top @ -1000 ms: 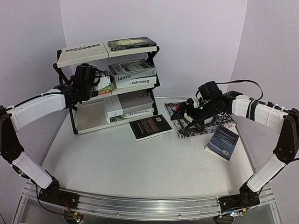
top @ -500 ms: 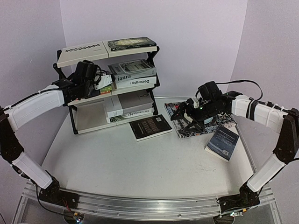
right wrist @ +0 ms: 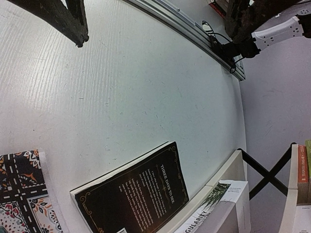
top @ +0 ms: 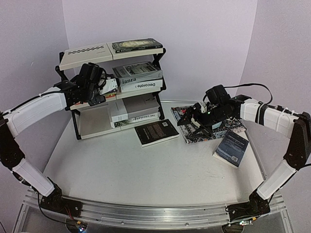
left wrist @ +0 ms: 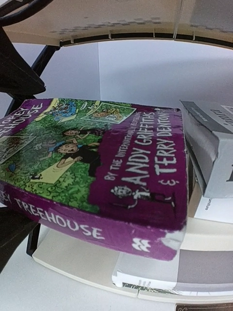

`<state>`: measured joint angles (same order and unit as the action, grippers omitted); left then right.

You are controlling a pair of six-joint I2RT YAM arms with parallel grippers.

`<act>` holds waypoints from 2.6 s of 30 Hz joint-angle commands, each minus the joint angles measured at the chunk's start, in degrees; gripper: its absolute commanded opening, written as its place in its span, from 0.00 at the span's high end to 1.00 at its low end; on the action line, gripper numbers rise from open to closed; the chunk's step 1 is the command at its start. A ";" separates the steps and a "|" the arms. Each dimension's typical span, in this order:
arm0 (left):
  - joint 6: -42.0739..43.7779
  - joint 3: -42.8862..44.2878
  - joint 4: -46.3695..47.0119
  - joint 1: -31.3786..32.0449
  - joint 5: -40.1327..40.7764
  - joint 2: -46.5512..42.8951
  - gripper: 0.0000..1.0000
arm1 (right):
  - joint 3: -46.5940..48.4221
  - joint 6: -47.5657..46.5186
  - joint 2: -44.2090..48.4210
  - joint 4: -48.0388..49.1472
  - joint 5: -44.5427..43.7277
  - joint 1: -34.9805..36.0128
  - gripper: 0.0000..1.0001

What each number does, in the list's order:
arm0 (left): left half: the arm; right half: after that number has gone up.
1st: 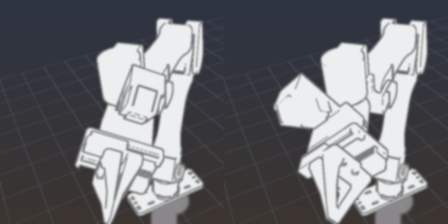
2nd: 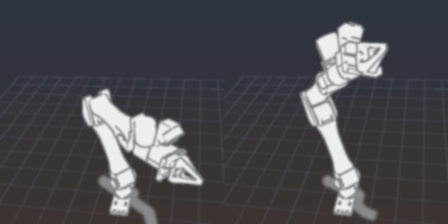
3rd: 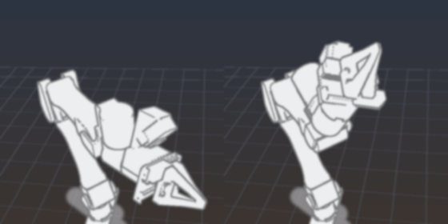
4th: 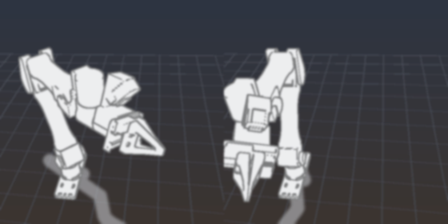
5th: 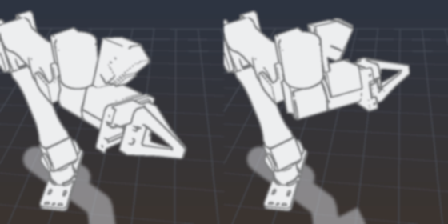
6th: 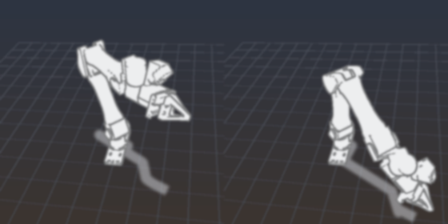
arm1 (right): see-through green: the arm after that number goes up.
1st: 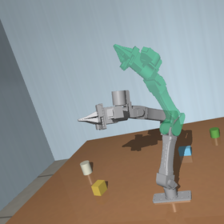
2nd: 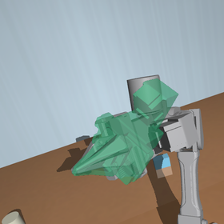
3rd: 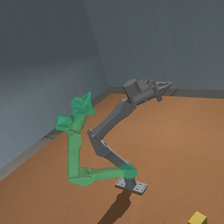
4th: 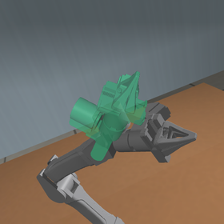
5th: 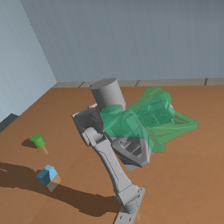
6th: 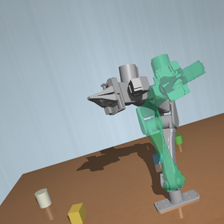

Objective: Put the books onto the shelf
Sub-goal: Place the book in the book pile on the shelf, then adjust the book in the book pile on the shelf.

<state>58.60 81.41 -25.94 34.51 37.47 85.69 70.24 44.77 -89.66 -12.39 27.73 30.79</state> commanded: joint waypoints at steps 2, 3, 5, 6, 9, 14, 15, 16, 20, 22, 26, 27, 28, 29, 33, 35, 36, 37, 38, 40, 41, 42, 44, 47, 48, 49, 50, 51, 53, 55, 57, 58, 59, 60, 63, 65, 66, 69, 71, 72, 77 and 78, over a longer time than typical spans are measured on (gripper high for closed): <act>-2.43 3.46 -0.16 1.05 -0.06 -0.58 0.19 | 1.83 -0.63 -1.12 -1.41 1.18 -0.02 0.02; -2.70 3.69 -0.16 1.08 0.02 -0.60 0.18 | 1.90 -0.62 -1.14 -1.40 1.18 -0.02 0.02; -3.22 4.24 -0.15 1.31 0.13 -0.65 0.15 | 1.99 -0.61 -1.14 -1.41 1.26 -0.02 0.02; -3.56 4.38 -0.17 1.73 0.29 -0.77 0.14 | 1.97 -0.64 -1.14 -1.41 1.27 -0.02 0.02; -4.68 4.66 -0.18 3.68 1.36 -1.26 0.11 | 1.85 -0.68 -1.26 -1.41 1.27 -0.02 0.02; -8.54 5.69 -0.34 8.63 5.01 -1.54 0.06 | 1.83 -0.65 -1.40 -1.41 1.43 0.01 0.02; -9.57 5.52 -0.51 9.73 5.81 -1.74 0.05 | 1.83 -0.69 -1.40 -1.41 1.41 0.00 0.02; -10.58 5.30 -0.68 10.75 6.59 -1.98 0.05 | 1.82 -0.74 -1.40 -1.40 1.38 -0.02 0.02; -17.47 4.90 -1.64 13.59 9.60 -2.66 0.05 | 1.35 -0.83 -1.24 -1.39 1.31 -0.01 0.02; -23.43 5.06 -2.82 14.68 10.54 -3.03 0.10 | 1.19 -0.95 -1.25 -1.41 1.34 -0.02 0.02; -38.39 6.93 -8.34 15.49 6.26 -3.92 0.23 | 0.92 -1.01 -1.22 -1.34 1.33 0.00 0.02; -42.29 7.39 -9.70 15.50 4.64 -4.24 0.28 | 0.88 -1.01 -1.22 -1.28 1.29 0.02 0.02; -45.55 7.42 -10.17 15.50 2.86 -4.85 0.32 | 0.89 -1.03 -1.29 -1.32 1.29 -0.01 0.02; -48.80 7.13 -10.36 15.50 1.57 -5.53 0.38 | 0.88 -1.03 -1.31 -1.32 1.28 -0.02 0.02; -62.35 4.72 -10.67 15.50 -3.01 -8.14 0.58 | 0.71 -1.03 -1.46 -1.32 1.36 0.02 0.02; -66.18 3.86 -11.33 15.50 -3.86 -8.42 0.68 | 0.78 -1.07 -1.49 -1.25 1.44 -0.02 0.02; -67.60 3.74 -11.98 15.44 -3.77 -8.26 0.75 | 0.76 -1.06 -1.49 -1.30 1.48 -0.02 0.02; -68.83 3.68 -12.73 15.31 -3.57 -8.04 0.83 | 0.75 -1.08 -1.49 -1.32 1.49 0.00 0.02; -69.62 3.67 -13.40 15.04 -3.56 -7.73 0.92 | 0.73 -1.09 -1.49 -1.32 1.47 0.00 0.02; -70.74 3.92 -14.60 13.49 -4.98 -6.85 1.00 | 0.62 -1.16 -1.50 -1.33 1.45 -0.02 0.02; -71.23 4.00 -15.15 12.24 -6.46 -6.49 1.00 | 0.54 -1.18 -1.49 -1.33 1.47 -0.01 0.02; -71.74 4.05 -15.67 10.68 -8.06 -6.21 1.00 | 0.48 -1.18 -1.49 -1.32 1.53 0.00 0.02; -72.41 3.92 -16.29 7.87 -11.49 -5.67 1.00 | 0.40 -1.19 -1.47 -1.30 1.48 -0.02 0.02; -72.13 3.56 -16.51 4.83 -13.81 -4.43 1.00 | 0.39 -1.19 -1.47 -1.31 1.36 -0.02 0.02; -71.87 3.56 -16.51 4.17 -13.77 -3.89 1.00 | 0.42 -1.19 -1.52 -1.32 1.36 -0.02 0.02; -71.56 3.66 -16.51 3.52 -13.66 -3.23 1.00 | 0.48 -1.25 -1.56 -1.32 1.36 -0.02 0.02; -71.41 3.81 -16.45 2.90 -13.58 -2.58 1.00 | 0.54 -1.29 -1.64 -1.33 1.36 -0.02 0.02; -71.36 4.19 -16.39 2.29 -13.64 -2.00 1.00 | 0.59 -1.24 -1.75 -1.32 1.39 -0.02 0.02; -71.34 4.95 -16.35 1.25 -13.85 -0.73 1.00 | 0.64 -1.20 -1.98 -1.27 1.47 -0.01 0.02; -71.43 5.70 -16.12 0.29 -14.04 0.34 1.00 | 0.80 -1.18 -2.14 -1.29 1.53 -0.02 0.02; -71.36 6.48 -15.82 -0.64 -14.30 1.34 1.00 | 0.98 -1.20 -2.19 -1.32 1.54 -0.02 0.02; -71.24 6.92 -15.69 -1.06 -14.43 1.90 1.00 | 1.03 -1.19 -2.19 -1.33 1.55 -0.02 0.02; -71.08 7.31 -15.55 -1.65 -14.33 2.26 1.00 | 1.04 -1.24 -2.19 -1.33 1.50 -0.01 0.02; -70.91 7.58 -15.38 -2.17 -14.31 2.66 1.00 | 1.00 -1.28 -2.18 -1.33 1.49 0.04 0.02; -70.40 8.40 -15.05 -4.03 -15.31 3.63 1.00 | 0.87 -1.30 -2.17 -1.33 1.54 -0.02 0.02; -70.22 9.06 -14.90 -5.07 -16.00 4.22 1.00 | 0.76 -1.29 -2.11 -1.33 1.52 -0.01 0.02; -70.21 9.46 -14.84 -5.56 -16.29 4.55 1.00 | 0.77 -1.28 -2.10 -1.33 1.50 0.02 0.02; -70.17 10.68 -14.53 -6.79 -16.15 5.26 1.00 | 0.92 -1.30 -2.16 -1.33 1.54 -0.02 0.02; -69.98 11.30 -14.41 -7.27 -16.12 5.62 1.00 | 1.11 -1.31 -2.19 -1.33 1.54 -0.02 0.02; -69.96 11.53 -14.36 -7.38 -16.16 5.76 1.00 | 1.13 -1.29 -2.19 -1.33 1.54 -0.02 0.02; -69.68 11.85 -13.87 -8.11 -16.06 6.57 1.00 | 1.24 -1.27 -2.21 -1.31 1.54 -0.01 0.02; -69.64 11.91 -13.82 -8.14 -16.25 6.71 1.00 | 1.27 -1.28 -2.20 -1.31 1.54 -0.01 0.02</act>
<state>-11.82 90.12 -42.13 27.31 20.70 91.78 70.24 44.39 -91.31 -12.38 28.10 30.79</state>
